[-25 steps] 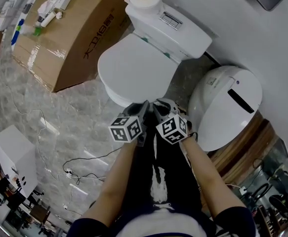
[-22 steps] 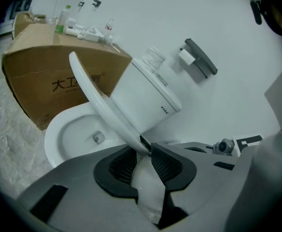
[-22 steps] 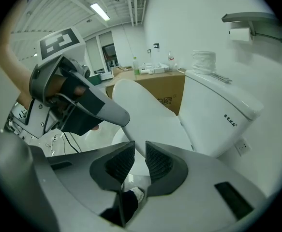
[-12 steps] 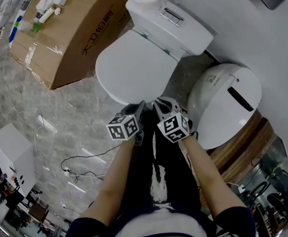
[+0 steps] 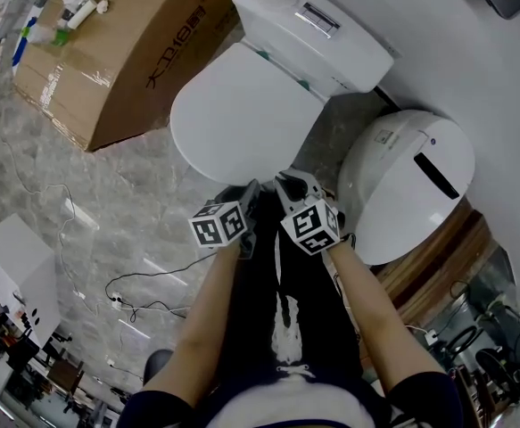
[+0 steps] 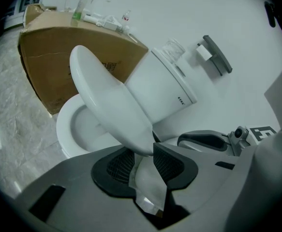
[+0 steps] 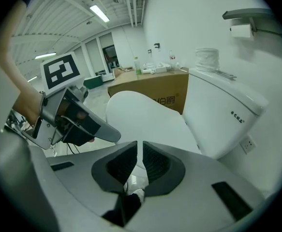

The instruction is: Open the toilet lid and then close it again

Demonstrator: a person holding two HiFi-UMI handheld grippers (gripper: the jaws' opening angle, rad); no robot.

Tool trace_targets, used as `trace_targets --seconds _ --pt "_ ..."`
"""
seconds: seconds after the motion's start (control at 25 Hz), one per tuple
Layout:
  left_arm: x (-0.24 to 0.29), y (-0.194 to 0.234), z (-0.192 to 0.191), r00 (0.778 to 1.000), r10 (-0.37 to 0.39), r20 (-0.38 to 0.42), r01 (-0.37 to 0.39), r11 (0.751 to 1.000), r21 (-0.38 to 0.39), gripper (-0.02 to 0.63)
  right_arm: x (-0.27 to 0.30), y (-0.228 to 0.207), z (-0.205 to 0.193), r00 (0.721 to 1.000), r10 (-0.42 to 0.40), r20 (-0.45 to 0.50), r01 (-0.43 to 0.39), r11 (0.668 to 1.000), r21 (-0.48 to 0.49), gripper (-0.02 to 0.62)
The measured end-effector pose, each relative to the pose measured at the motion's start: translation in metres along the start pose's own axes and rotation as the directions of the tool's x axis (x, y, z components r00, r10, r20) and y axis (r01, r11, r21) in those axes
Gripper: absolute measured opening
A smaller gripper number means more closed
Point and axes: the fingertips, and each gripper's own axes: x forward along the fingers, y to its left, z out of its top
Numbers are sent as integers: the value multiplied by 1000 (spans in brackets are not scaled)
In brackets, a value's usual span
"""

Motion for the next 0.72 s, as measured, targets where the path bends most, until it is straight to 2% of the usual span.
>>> trace_targets --seconds 0.32,0.48,0.72 --pt "5 23 -16 999 26 -39 -28 998 -56 133 12 8 5 1000 27 -8 -27 1000 -13 34" --pt "9 35 -25 997 42 -60 -46 997 -60 138 19 12 5 999 40 -17 -40 999 -21 32" --pt "15 48 -34 996 38 -80 -45 995 -90 143 29 17 2 998 60 -36 -61 998 -31 31"
